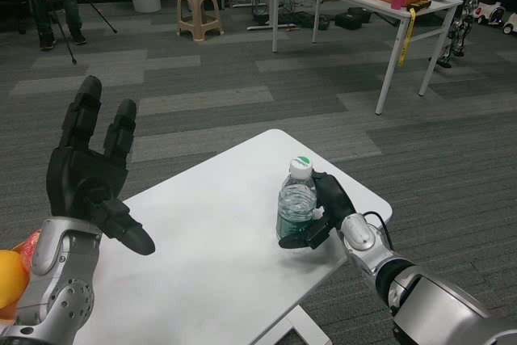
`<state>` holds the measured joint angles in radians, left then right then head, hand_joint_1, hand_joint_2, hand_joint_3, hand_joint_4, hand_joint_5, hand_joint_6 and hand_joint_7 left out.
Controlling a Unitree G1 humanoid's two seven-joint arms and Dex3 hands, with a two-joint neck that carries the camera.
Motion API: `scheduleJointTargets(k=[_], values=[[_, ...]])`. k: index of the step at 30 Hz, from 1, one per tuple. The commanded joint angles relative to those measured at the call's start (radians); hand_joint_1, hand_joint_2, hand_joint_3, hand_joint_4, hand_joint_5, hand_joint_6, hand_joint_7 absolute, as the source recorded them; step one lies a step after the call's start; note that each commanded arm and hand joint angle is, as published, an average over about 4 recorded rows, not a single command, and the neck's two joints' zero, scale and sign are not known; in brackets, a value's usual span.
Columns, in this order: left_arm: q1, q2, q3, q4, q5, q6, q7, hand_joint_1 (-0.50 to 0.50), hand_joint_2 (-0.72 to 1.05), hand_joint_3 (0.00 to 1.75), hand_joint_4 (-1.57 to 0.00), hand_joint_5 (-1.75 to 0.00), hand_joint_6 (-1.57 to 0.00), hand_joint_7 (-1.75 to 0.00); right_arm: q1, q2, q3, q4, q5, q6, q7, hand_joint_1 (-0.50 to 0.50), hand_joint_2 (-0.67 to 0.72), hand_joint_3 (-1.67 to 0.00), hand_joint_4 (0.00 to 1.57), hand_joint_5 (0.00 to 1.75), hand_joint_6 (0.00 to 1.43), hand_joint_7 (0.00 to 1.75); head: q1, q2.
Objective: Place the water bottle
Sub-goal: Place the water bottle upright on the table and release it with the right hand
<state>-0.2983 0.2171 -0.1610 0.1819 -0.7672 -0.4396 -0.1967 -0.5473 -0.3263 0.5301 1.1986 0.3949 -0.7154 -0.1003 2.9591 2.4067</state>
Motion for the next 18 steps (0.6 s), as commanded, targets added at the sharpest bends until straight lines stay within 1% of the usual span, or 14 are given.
scheduleJointTargets(k=[1, 3, 4, 5, 6, 9, 10, 12, 14, 16, 18], values=[[-0.005, 0.002, 0.003, 0.002, -0.003, -0.006, -0.007, -0.46, -0.64, 0.09, 0.00, -0.10, 0.00, 0.00, 0.034, -0.013, -0.028, 0.011, 0.011, 0.024, 0.001, 0.23, -0.10, -0.20, 1.57, 1.65, 1.35, 1.68, 0.000, 0.000], [-0.005, 0.002, 0.003, 0.002, -0.004, -0.008, -0.007, -0.46, -0.64, 0.09, 0.00, -0.10, 0.00, 0.00, 0.037, -0.013, -0.035, 0.007, 0.013, 0.024, -0.004, 0.18, -0.10, -0.16, 1.57, 1.62, 1.37, 1.68, 0.000, 0.000], [-0.005, 0.002, 0.003, 0.003, -0.004, -0.008, -0.007, -0.46, -0.64, 0.09, 0.00, -0.10, 0.00, 0.00, 0.039, -0.013, -0.038, 0.005, 0.013, 0.024, -0.008, 0.14, -0.08, -0.14, 1.57, 1.60, 1.38, 1.68, 0.000, 0.000], [-0.005, 0.002, 0.003, 0.003, -0.004, -0.008, -0.007, -0.46, -0.64, 0.09, 0.00, -0.10, 0.00, 0.00, 0.041, -0.013, -0.042, 0.003, 0.013, 0.024, -0.012, 0.11, -0.07, -0.12, 1.57, 1.58, 1.39, 1.68, 0.000, 0.000], [-0.005, 0.002, 0.003, 0.003, -0.004, -0.008, -0.007, -0.46, -0.64, 0.09, 0.00, -0.10, 0.00, 0.00, 0.042, -0.013, -0.045, 0.001, 0.013, 0.024, -0.014, 0.05, -0.05, -0.10, 1.57, 1.55, 1.40, 1.69, 0.000, -0.002], [-0.005, 0.002, 0.003, 0.004, -0.004, -0.008, -0.007, -0.46, -0.64, 0.09, 0.00, -0.10, 0.00, 0.00, 0.043, -0.013, -0.048, -0.001, 0.013, 0.024, -0.015, -0.09, 0.06, -0.08, 1.57, 1.62, 1.40, 1.73, 0.001, -0.004], [-0.006, 0.002, 0.003, 0.004, -0.004, -0.008, -0.007, -0.46, -0.64, 0.09, 0.00, -0.10, 0.00, 0.00, 0.044, -0.013, -0.048, -0.002, 0.013, 0.024, -0.015, -0.10, 0.09, -0.08, 1.57, 1.65, 1.40, 1.71, 0.001, -0.004], [-0.007, 0.002, 0.003, 0.004, -0.004, -0.008, -0.007, -0.46, -0.64, 0.09, 0.00, -0.10, 0.00, 0.00, 0.044, -0.013, -0.048, -0.003, 0.013, 0.024, -0.015, -0.19, 0.19, -0.08, 1.57, 1.65, 1.40, 1.64, 0.001, -0.004], [-0.007, 0.002, 0.003, 0.004, -0.004, -0.008, -0.007, -0.46, -0.64, 0.09, 0.00, -0.10, 0.00, 0.00, 0.044, -0.013, -0.048, -0.006, 0.013, 0.024, -0.014, -0.32, 0.38, -0.06, 1.52, 1.65, 1.35, 1.43, 0.001, -0.004], [-0.006, 0.002, 0.003, 0.004, -0.004, -0.008, -0.007, -0.46, -0.64, 0.09, 0.00, -0.10, 0.00, 0.00, 0.044, -0.013, -0.047, -0.009, 0.013, 0.024, -0.012, -0.41, 0.49, -0.04, 1.43, 1.65, 1.27, 1.24, 0.001, -0.006], [-0.006, 0.002, 0.003, 0.004, -0.004, -0.008, -0.007, -0.46, -0.64, 0.04, 0.00, -0.10, 0.00, 0.00, 0.044, -0.014, -0.047, -0.011, 0.013, 0.024, -0.009, -0.42, 0.55, -0.06, 1.34, 1.65, 1.18, 1.20, 0.002, -0.008]])
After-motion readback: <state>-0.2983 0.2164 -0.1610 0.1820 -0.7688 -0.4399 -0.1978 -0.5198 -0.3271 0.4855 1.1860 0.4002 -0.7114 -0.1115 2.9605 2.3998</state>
